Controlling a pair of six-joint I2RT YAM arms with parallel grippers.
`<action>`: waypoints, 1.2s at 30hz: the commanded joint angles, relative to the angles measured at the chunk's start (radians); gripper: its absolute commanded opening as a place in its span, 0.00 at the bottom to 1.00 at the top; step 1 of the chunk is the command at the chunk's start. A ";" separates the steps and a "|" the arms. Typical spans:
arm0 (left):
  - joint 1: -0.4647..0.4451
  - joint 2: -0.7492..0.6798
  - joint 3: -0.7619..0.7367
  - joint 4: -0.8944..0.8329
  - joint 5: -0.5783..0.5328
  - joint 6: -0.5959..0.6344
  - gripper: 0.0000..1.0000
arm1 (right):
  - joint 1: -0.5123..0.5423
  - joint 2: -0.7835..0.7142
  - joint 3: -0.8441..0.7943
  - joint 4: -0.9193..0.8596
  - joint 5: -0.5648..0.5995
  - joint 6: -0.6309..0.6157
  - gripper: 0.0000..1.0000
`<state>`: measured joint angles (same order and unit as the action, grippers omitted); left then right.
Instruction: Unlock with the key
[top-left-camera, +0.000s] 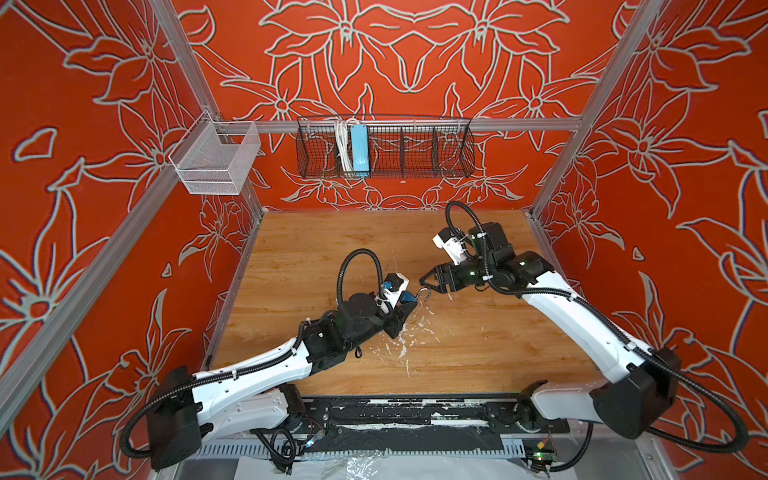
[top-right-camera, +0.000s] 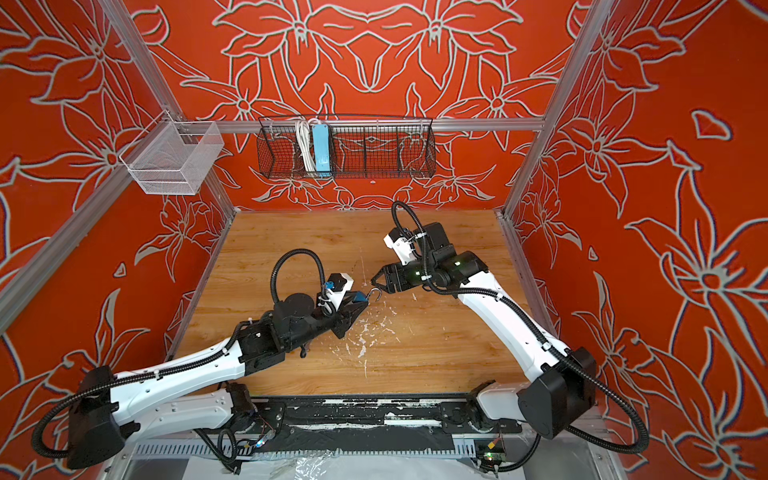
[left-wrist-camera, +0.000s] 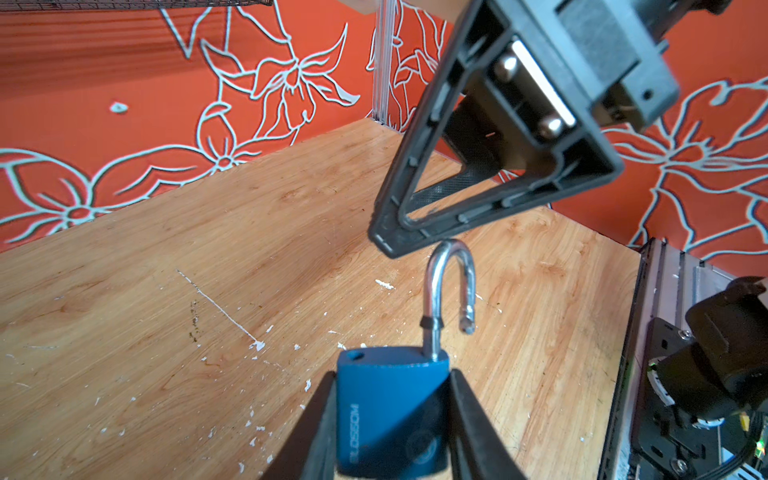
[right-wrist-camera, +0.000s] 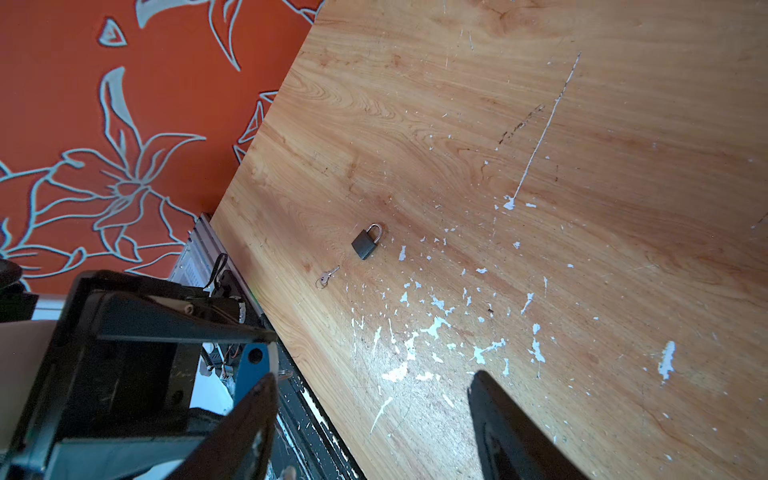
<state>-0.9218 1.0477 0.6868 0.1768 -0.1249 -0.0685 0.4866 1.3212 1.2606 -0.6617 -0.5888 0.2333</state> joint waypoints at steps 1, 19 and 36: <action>0.005 -0.029 -0.003 0.097 -0.045 -0.011 0.00 | -0.006 -0.029 -0.020 -0.053 -0.023 -0.043 0.74; 0.006 0.065 0.076 -0.005 -0.174 -0.099 0.00 | -0.034 -0.141 -0.049 0.012 0.117 0.051 0.77; 0.124 0.467 0.384 -0.349 -0.215 -0.459 0.00 | -0.043 -0.185 0.097 0.062 0.224 0.189 0.97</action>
<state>-0.8177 1.4586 1.0039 -0.0940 -0.3386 -0.4332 0.4507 1.1477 1.3079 -0.6327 -0.3626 0.3801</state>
